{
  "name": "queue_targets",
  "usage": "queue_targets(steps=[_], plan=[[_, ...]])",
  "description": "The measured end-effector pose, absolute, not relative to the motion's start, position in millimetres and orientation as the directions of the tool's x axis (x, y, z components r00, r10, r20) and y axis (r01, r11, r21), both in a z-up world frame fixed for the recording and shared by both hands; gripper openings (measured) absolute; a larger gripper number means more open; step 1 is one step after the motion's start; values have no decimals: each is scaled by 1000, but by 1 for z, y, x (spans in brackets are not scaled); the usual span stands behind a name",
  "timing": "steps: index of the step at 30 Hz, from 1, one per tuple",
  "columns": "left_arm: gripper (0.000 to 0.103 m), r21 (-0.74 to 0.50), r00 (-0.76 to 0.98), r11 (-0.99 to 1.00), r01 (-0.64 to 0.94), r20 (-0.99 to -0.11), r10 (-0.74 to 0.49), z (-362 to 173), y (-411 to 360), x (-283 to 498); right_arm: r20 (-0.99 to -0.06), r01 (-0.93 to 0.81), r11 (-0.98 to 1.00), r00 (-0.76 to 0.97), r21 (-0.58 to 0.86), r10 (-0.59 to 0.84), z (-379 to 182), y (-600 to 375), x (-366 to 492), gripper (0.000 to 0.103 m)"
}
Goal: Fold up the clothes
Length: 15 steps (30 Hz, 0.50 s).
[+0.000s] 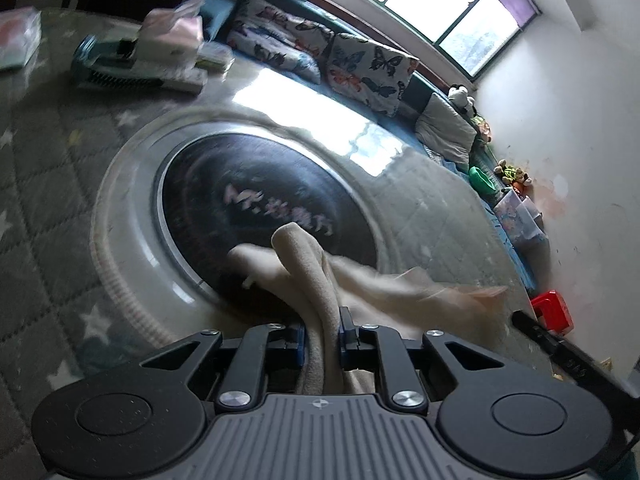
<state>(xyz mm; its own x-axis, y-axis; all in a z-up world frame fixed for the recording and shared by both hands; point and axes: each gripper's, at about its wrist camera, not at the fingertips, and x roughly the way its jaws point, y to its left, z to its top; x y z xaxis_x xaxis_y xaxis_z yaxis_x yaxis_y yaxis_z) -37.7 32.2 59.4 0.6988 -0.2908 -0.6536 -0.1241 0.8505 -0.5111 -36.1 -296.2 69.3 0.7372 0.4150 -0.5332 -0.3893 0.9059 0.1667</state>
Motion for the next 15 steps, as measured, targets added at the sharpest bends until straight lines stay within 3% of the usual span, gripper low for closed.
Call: queue_targets(steps=[6, 11, 15], plan=[[16, -476, 701, 872, -113, -660, -269, 64, 17, -29, -537, -346, 922, 752, 174, 383, 84, -324, -29, 1], [16, -473, 679, 866, -161, -690, -250, 52, 27, -31, -578, -354, 918, 716, 180, 390, 65, -328, -29, 9], [16, -476, 663, 860, -184, -706, -249, 44, 34, -31, -616, -357, 911, 677, 205, 403, 44, -322, -24, 33]])
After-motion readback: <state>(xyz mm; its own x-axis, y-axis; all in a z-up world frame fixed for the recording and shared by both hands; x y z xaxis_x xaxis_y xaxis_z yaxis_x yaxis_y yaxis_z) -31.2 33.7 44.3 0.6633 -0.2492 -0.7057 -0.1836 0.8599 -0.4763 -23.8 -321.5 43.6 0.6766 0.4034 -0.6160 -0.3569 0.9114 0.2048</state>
